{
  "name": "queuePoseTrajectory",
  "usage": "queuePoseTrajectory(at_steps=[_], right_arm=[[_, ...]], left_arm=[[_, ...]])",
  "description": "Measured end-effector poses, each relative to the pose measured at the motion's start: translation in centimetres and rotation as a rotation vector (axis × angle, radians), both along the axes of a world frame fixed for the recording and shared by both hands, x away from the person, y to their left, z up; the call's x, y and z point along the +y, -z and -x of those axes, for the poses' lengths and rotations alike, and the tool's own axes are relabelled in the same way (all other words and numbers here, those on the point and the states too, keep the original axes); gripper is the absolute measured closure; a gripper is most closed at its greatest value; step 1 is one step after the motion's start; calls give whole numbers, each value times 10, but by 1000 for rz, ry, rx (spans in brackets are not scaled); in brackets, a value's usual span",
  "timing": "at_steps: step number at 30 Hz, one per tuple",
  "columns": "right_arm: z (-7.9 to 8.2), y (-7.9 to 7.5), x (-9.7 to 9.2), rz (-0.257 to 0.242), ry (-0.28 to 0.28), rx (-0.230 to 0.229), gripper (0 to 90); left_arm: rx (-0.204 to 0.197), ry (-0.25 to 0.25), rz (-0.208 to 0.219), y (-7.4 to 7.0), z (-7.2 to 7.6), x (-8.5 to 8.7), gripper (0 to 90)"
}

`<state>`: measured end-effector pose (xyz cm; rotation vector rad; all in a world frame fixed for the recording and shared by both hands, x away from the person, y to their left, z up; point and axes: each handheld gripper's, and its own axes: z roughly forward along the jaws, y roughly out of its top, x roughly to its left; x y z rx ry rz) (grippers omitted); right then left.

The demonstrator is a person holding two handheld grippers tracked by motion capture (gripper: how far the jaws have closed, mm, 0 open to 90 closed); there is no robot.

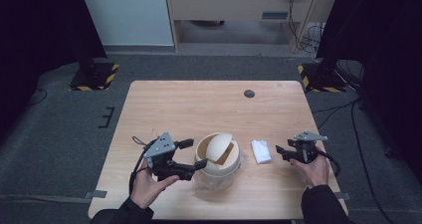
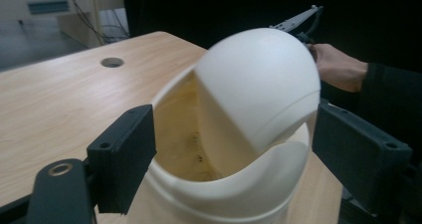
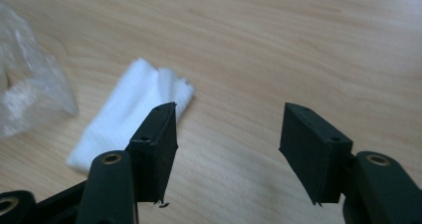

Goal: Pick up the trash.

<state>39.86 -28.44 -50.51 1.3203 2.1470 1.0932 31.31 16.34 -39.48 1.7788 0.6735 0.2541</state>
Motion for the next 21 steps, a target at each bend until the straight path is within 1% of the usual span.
queuePoseTrajectory(at_steps=[2, 3, 4, 5, 6, 7, 9, 12, 13, 15, 17, 18, 19, 21], right_arm=[[-3, -3, 5, -24, 0, -8, 441], [-5, -5, 8, -33, -5, -6, 457], [-5, -5, 8, -33, -5, -6, 457], [-7, -5, 11, -45, -9, -1, 470], [-9, -5, 15, -50, -18, 4, 487], [-14, -4, 23, -48, -34, 14, 499], [-19, -1, 30, -31, -53, 31, 514], [-23, 4, 38, -17, -68, 67, 523], [-23, 6, 39, -12, -71, 76, 524], [-24, 8, 40, -12, -70, 87, 527], [-23, 10, 40, -15, -69, 103, 529], [-24, 12, 40, -10, -73, 109, 530], [-24, 13, 40, -8, -72, 117, 534], [-24, 15, 41, -1, -74, 134, 544]], left_arm=[[-3, -27, 5, 0, -1, 9, 167], [-3, -42, 6, 1, -1, 14, 167], [-3, -42, 6, 1, -1, 14, 166], [-8, -59, 4, 3, -2, 19, 166], [-9, -76, 2, 5, -3, 23, 164], [-4, -109, -6, 12, -6, 31, 163], [5, -137, -15, 21, -9, 38, 161], [31, -183, -48, 37, -14, 46, 161], [45, -199, -53, 42, -15, 49, 161], [65, -222, -46, 50, -19, 55, 161], [89, -256, -41, 59, -23, 61, 162], [89, -256, -41, 59, -23, 61, 162], [105, -281, -37, 64, -25, 66, 162], [116, -294, -31, 68, -27, 69, 164]])
